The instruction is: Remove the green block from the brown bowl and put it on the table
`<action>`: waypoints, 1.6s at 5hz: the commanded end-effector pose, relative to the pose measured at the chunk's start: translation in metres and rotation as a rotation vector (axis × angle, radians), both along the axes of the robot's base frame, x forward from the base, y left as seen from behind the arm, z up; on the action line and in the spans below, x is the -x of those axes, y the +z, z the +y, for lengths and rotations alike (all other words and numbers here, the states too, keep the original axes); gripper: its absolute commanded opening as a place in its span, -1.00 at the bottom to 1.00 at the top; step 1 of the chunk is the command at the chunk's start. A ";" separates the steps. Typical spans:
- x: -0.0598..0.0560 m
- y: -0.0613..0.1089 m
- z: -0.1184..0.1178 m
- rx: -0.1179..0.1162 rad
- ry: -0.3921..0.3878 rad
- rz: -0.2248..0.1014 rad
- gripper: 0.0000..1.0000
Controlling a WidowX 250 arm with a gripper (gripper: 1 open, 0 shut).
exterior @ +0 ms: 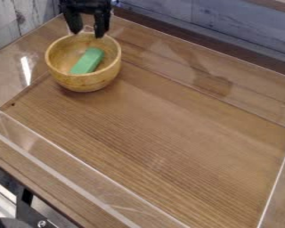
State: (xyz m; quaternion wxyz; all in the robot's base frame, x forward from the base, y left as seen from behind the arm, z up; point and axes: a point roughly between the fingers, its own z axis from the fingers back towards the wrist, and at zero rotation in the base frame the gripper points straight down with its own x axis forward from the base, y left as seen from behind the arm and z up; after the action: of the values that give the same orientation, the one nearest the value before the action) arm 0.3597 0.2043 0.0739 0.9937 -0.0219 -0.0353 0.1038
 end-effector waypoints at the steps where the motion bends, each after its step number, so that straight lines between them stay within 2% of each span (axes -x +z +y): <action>1: -0.008 0.011 0.013 -0.048 -0.033 -0.044 1.00; 2: -0.007 -0.009 0.011 -0.054 -0.026 -0.017 1.00; 3: -0.009 -0.020 0.006 -0.057 -0.015 -0.011 -1.00; 4: -0.002 -0.040 0.006 -0.068 -0.012 0.008 -1.00; 5: -0.002 -0.048 0.006 -0.083 0.011 0.032 -1.00; 6: 0.001 -0.052 0.007 -0.096 0.037 0.054 1.00; 7: 0.003 -0.055 0.005 -0.109 0.060 0.074 1.00; 8: 0.005 -0.058 0.004 -0.121 0.020 0.090 1.00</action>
State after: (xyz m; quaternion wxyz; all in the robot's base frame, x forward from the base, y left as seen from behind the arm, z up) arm 0.3615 0.2090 0.0211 0.9916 0.0441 -0.0090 0.1212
